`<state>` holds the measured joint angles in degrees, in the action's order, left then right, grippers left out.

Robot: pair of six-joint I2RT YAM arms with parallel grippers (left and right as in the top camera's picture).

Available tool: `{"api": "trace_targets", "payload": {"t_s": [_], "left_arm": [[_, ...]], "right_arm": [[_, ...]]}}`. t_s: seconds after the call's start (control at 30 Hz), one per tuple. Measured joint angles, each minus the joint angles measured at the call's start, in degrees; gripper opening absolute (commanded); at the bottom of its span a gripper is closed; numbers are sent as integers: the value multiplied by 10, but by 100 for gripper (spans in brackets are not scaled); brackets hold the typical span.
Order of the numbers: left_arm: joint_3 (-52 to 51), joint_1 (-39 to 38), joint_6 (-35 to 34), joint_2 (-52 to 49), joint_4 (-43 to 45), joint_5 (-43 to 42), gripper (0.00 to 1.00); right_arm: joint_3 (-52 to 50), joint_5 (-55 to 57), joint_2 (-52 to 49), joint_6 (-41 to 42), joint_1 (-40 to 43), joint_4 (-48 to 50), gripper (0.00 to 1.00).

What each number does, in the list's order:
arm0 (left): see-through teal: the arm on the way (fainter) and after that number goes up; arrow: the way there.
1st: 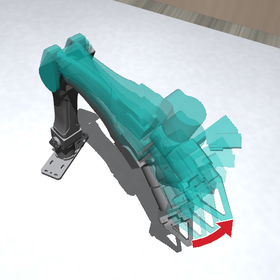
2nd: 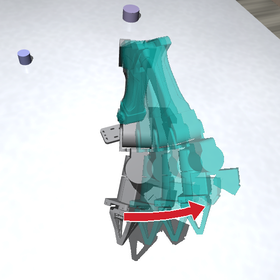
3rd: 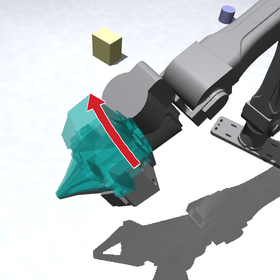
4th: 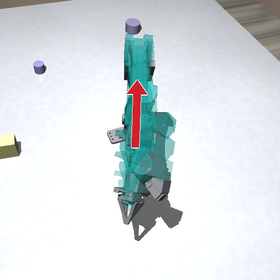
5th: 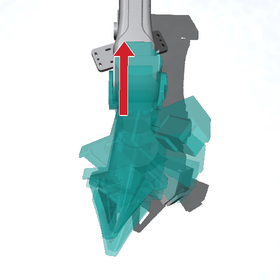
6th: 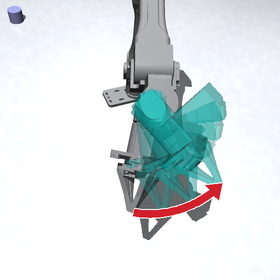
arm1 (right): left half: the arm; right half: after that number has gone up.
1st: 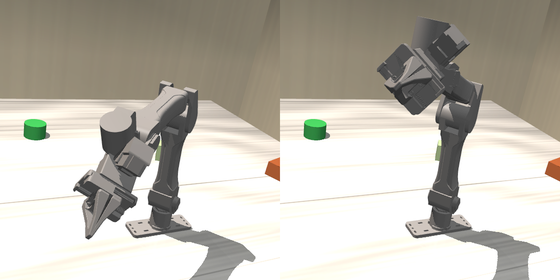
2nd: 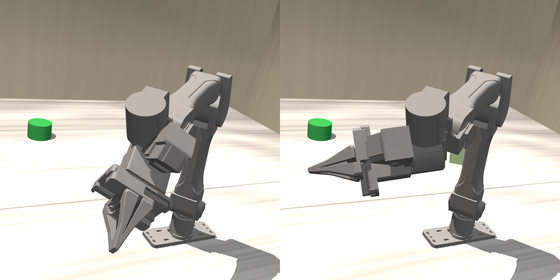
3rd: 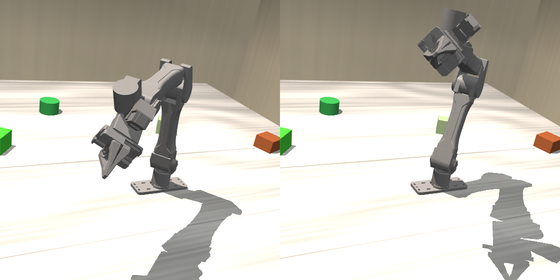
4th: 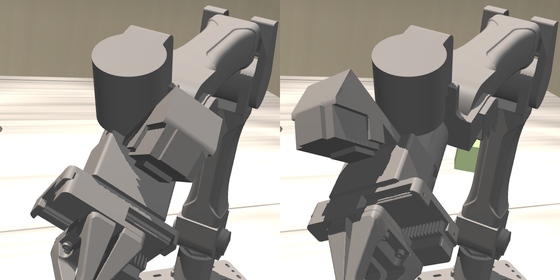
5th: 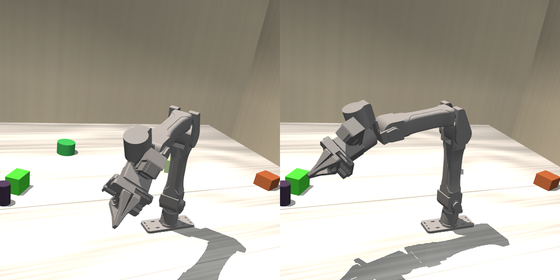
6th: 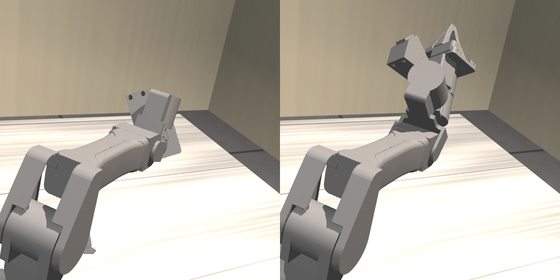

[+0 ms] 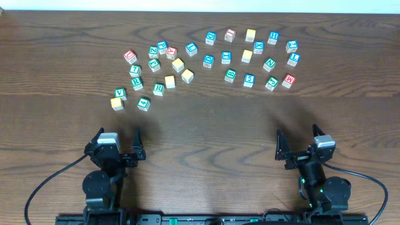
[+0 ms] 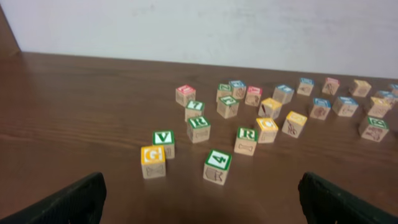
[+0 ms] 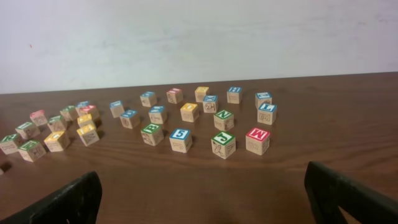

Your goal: Spell out CORL

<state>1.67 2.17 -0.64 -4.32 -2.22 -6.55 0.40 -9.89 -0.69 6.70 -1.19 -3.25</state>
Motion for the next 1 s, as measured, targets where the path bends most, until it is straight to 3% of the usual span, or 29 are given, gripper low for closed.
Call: {"api": "trace_targets", "payload": {"t_s": [0.23,0.57,0.83,1.0], "left_arm": [[42,0,-7,-92,-16,-21,98],[253,0,-9,-348,-33,-94,98],[469,0,-26,-563,-152,-134,97],[627,0,-31,-696,-285,-144,98]], "right_arm": [[0,0,0,0,0,0,99],[0,0,0,0,0,0,99],[0,0,0,0,0,0,99],[0,0,0,0,0,0,99]]}}
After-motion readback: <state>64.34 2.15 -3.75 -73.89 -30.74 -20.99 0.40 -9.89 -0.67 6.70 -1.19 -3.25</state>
